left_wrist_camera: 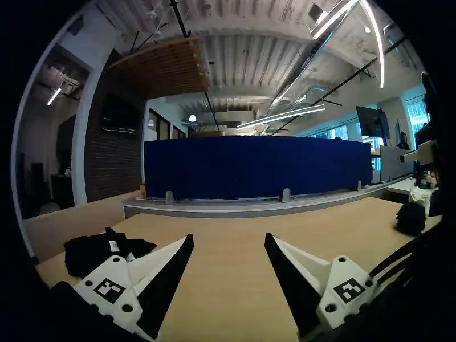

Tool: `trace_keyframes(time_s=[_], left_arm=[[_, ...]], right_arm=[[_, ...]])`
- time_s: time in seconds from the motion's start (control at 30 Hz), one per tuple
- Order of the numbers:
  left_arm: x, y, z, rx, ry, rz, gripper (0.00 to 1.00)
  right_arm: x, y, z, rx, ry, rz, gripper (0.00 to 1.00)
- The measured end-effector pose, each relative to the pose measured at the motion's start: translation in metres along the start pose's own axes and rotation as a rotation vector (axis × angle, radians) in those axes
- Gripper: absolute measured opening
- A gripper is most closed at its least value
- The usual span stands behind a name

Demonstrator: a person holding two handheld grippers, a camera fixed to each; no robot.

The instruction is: Fold towel

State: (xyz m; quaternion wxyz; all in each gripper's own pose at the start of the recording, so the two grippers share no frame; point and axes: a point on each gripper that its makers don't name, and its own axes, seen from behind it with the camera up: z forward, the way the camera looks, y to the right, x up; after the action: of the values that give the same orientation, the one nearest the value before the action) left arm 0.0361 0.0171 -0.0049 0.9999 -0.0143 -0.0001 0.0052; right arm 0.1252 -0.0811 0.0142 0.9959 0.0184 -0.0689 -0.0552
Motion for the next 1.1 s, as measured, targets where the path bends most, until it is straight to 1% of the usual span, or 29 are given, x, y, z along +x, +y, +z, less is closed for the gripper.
trace_keyframes(time_s=[0.27,0.57,0.7,0.87,0.97,1.1], left_arm=[[-0.017,-0.004,0.001,0.004,0.015,0.006,0.92],[-0.03,-0.017,0.002,0.031,0.012,-0.006,0.92],[-0.034,-0.02,0.002,0.035,0.01,-0.011,0.92],[-0.037,-0.02,0.003,0.031,0.007,-0.011,0.93],[-0.037,-0.017,0.004,0.027,0.003,-0.012,0.93],[-0.036,-0.016,0.006,0.025,0.002,-0.012,0.93]], right_arm=[[-0.011,-0.005,0.004,0.004,-0.003,-0.002,1.0],[-0.015,-0.006,0.009,0.008,-0.01,-0.021,1.0],[-0.017,-0.008,0.009,0.013,-0.013,-0.02,1.0],[-0.02,-0.009,0.007,0.015,-0.018,-0.021,1.0],[-0.021,-0.007,0.007,0.011,-0.02,-0.015,1.0],[-0.018,-0.004,0.007,0.008,-0.013,-0.002,1.0]])
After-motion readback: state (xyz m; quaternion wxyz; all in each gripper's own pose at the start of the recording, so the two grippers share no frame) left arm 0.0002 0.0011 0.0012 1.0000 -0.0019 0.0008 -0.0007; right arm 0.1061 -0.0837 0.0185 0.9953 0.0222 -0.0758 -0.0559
